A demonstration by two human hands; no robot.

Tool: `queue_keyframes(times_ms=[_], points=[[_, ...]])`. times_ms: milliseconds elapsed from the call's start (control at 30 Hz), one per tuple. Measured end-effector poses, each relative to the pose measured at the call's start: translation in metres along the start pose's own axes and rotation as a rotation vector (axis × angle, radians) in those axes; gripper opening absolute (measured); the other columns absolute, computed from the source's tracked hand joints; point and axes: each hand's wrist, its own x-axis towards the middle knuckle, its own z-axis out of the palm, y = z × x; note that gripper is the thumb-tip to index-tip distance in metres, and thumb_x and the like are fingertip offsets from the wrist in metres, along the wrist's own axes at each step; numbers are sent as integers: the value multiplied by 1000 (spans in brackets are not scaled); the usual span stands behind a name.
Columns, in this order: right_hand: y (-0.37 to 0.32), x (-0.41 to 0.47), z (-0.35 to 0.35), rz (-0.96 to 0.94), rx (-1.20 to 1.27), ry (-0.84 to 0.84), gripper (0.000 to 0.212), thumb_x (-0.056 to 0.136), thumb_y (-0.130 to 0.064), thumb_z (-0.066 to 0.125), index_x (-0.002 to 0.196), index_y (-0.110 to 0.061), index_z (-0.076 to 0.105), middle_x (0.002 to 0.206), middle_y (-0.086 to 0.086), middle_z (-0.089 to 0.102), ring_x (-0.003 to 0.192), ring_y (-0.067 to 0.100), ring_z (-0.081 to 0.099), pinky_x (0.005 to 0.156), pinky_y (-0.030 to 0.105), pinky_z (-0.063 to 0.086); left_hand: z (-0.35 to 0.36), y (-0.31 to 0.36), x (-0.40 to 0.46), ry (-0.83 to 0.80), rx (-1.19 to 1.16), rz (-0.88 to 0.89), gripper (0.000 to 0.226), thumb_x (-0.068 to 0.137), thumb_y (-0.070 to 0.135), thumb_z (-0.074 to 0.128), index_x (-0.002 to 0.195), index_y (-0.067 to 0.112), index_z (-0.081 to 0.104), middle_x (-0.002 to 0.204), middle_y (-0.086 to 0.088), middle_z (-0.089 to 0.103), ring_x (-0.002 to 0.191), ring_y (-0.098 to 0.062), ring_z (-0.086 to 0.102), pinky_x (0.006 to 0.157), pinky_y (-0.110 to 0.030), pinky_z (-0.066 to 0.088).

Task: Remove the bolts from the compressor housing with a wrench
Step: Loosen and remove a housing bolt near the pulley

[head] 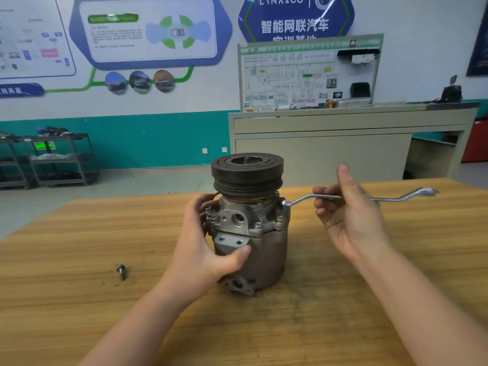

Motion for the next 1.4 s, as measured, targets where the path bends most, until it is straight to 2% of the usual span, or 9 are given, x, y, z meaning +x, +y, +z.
queue_keyframes(times_ms=[100,200,433,633,733,933,1067,1200,1400], points=[[-4,-12,5,-311,-195,3,35,75,-40,75,51,-16,66,56,9,67,36,17,57,35,19,41,8,2,-4,72,55,-23,96,49,61,76,127,48,22,123,36,39,118,13,41,97,-10,36],[-4,-22,8,-514,-370,-63,34,81,-37,69,57,-13,65,54,6,66,37,18,57,38,20,42,19,10,-9,163,89,-28,98,47,69,75,123,56,15,123,37,34,119,12,40,92,-5,36],[2,-42,15,-956,-820,-164,49,92,-38,59,56,-4,60,50,4,57,46,18,55,47,35,43,35,23,-16,307,223,8,98,53,56,78,129,48,17,131,7,39,123,-11,42,106,-31,38],[15,-59,32,-1132,-988,-102,46,95,-30,54,55,-12,47,57,-9,40,54,4,37,52,13,29,41,26,-18,364,313,2,106,55,52,76,140,15,24,121,7,32,118,-13,37,102,-28,34],[18,-53,31,-1028,-854,1,47,98,-30,47,54,-14,50,50,-7,47,49,6,44,49,18,35,40,26,-15,320,260,-17,109,55,49,75,144,21,17,123,12,26,118,-2,28,101,-18,24],[1,-13,21,-93,-88,98,63,96,-36,50,36,-17,53,44,3,58,29,13,42,35,13,31,23,23,-8,139,96,-76,118,55,50,76,146,40,2,137,17,29,131,-2,31,109,-24,27],[2,4,11,382,18,-12,37,81,-43,62,65,-10,57,56,4,63,37,6,53,33,13,42,10,15,-5,31,19,-111,126,61,43,83,146,42,-9,141,20,25,130,4,30,107,-20,26],[0,-4,12,284,161,-105,25,73,-28,65,80,-7,52,66,11,69,50,11,64,46,16,51,6,12,-4,10,3,-118,132,48,59,78,144,47,-13,144,21,23,131,6,29,104,-15,24],[-7,-26,19,-421,-329,-221,15,90,-36,50,92,-22,44,72,9,71,49,20,65,46,25,52,3,8,-2,4,-32,-72,131,50,55,80,143,49,-12,123,40,24,108,36,27,82,12,24]])
